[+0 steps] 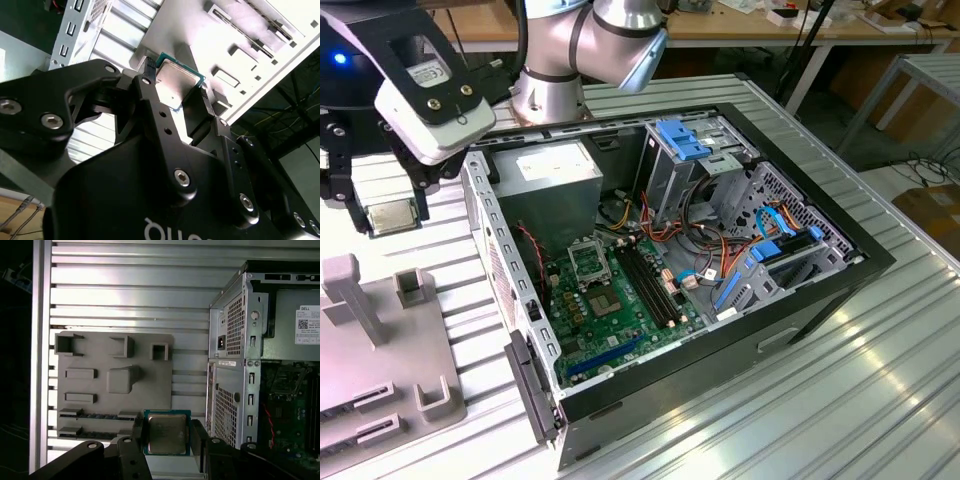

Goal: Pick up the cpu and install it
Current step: 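Pick up the cpu and move it towards the insertion slot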

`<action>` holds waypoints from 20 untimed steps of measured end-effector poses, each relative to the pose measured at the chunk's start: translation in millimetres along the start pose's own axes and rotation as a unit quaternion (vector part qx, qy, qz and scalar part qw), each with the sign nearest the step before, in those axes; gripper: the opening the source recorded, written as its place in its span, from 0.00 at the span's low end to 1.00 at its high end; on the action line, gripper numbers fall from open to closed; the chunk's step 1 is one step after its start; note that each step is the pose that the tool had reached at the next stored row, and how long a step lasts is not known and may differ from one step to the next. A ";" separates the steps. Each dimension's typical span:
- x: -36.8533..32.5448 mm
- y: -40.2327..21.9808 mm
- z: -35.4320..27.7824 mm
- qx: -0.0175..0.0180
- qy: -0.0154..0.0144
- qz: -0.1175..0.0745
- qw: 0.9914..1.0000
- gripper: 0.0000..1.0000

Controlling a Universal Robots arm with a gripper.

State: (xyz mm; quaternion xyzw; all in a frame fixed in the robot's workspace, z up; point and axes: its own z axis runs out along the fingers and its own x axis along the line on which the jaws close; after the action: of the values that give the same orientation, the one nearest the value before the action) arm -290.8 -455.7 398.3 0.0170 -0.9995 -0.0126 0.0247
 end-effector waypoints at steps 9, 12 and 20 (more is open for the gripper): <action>-23.7 -0.8 -1.2 0.000 0.000 0.000 1.000 0.47; -29.7 -1.0 -1.4 0.000 0.000 0.000 1.000 0.47; -47.5 -1.6 -2.4 0.000 0.000 0.000 1.000 0.47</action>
State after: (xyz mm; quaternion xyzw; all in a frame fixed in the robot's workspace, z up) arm -243.3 -455.7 398.3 0.0170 -0.9995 -0.0126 0.0247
